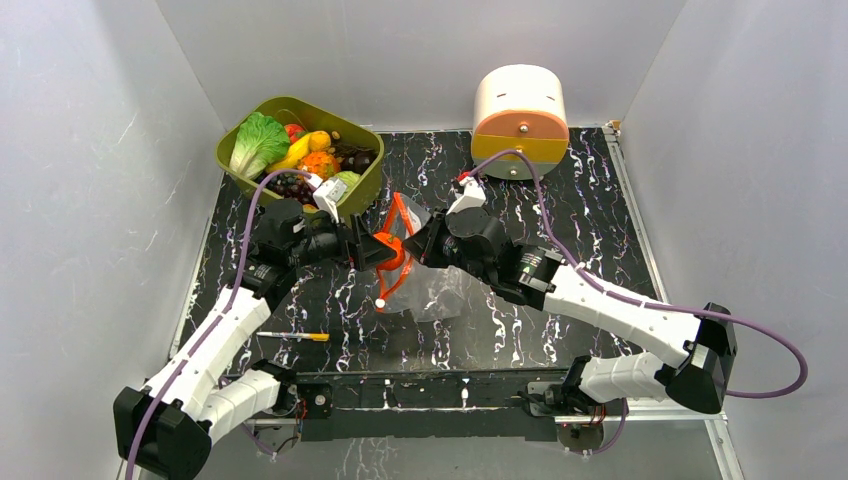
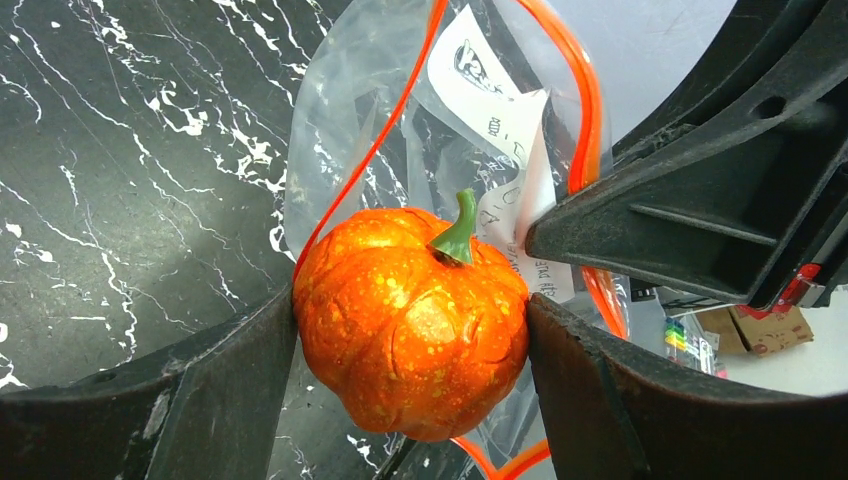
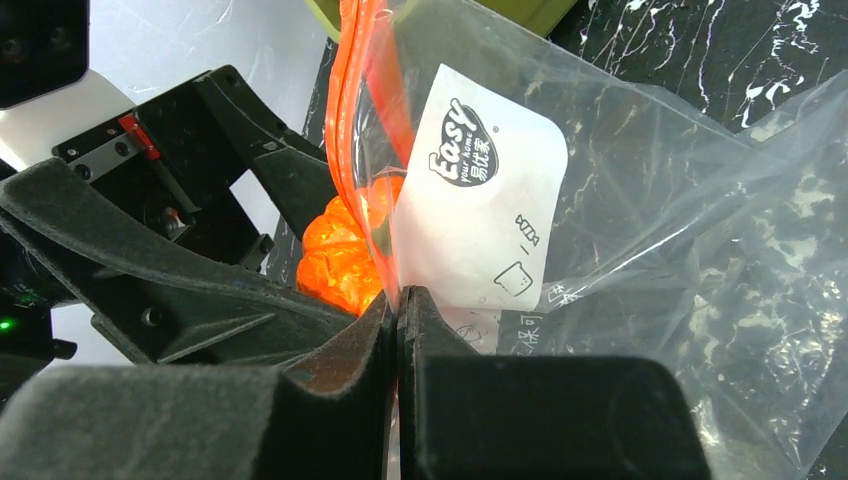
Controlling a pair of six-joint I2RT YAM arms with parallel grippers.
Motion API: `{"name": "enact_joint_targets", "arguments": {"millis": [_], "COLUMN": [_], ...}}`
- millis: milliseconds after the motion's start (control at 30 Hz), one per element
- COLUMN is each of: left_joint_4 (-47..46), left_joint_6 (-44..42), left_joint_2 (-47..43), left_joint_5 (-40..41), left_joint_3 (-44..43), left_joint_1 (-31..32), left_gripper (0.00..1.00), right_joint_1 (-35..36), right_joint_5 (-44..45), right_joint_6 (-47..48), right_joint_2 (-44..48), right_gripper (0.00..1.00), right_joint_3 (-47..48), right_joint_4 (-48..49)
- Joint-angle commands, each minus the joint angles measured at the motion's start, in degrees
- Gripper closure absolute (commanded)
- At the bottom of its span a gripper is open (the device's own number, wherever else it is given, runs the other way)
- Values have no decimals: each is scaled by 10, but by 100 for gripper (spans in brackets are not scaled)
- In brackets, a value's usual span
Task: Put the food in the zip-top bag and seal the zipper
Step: Place the fake fruit in the zipper food storage bag.
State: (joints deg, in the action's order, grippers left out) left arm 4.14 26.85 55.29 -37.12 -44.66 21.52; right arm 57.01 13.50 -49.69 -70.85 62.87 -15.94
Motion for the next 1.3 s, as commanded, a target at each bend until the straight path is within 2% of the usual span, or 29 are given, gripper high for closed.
{"name": "enact_joint_targets", "arguments": {"millis": [0, 100, 233, 333, 433, 533, 633, 700, 733, 833, 900, 933, 1033, 1167, 1267], "left_joint_4": [-2, 0, 0, 8, 56, 105, 111, 94, 69, 19, 10, 9, -1, -61, -83], "left_joint_6": [7, 17, 18, 14, -10, -61, -84, -81, -67, -38, -30, -25, -5, 50, 60], "left_joint_2": [-3, -8, -22, -25, -20, -26, -11, -4, 0, 0, -2, -4, -12, -27, -32], "left_joint_5": [-20, -22, -28, -40, -35, 8, 29, 25, -7, -47, -53, -54, -68, -104, -105], "left_joint_3": [-21, -24, -27, -32, -57, -62, -53, -45, -39, -23, -21, -23, -34, -38, -28], "left_joint_1": [3, 3, 4, 4, 4, 4, 4, 4, 4, 4, 4, 4, 4, 4, 4], "left_gripper": [35, 23, 13, 11, 11, 19, 27, 30, 35, 56, 79, 86, 99, 100, 100], "right_joint_1": [2, 3, 3, 3, 3, 3, 3, 3, 3, 3, 3, 3, 3, 3, 2], "right_joint_5": [-12, -5, 10, 14, 24, 31, 25, 20, 21, 28, 35, 40, 83, 148, 187], "right_joint_6": [-5, -5, -4, -7, -9, -16, -18, -19, -21, -22, -21, -17, -9, 0, -1], "right_joint_2": [15, 18, 25, 34, 39, 51, 57, 61, 64, 62, 60, 59, 52, 45, 48], "right_gripper": [100, 100, 100, 100, 100, 100, 100, 100, 100, 100, 100, 100, 100, 100, 100], "right_joint_3": [0, -1, -5, -15, -17, -22, -27, -33, -34, -36, -38, -38, -33, -11, 13], "right_joint_4": [49, 43, 27, 29, 16, 11, 13, 19, 18, 14, 9, 4, -40, -120, -176]}}
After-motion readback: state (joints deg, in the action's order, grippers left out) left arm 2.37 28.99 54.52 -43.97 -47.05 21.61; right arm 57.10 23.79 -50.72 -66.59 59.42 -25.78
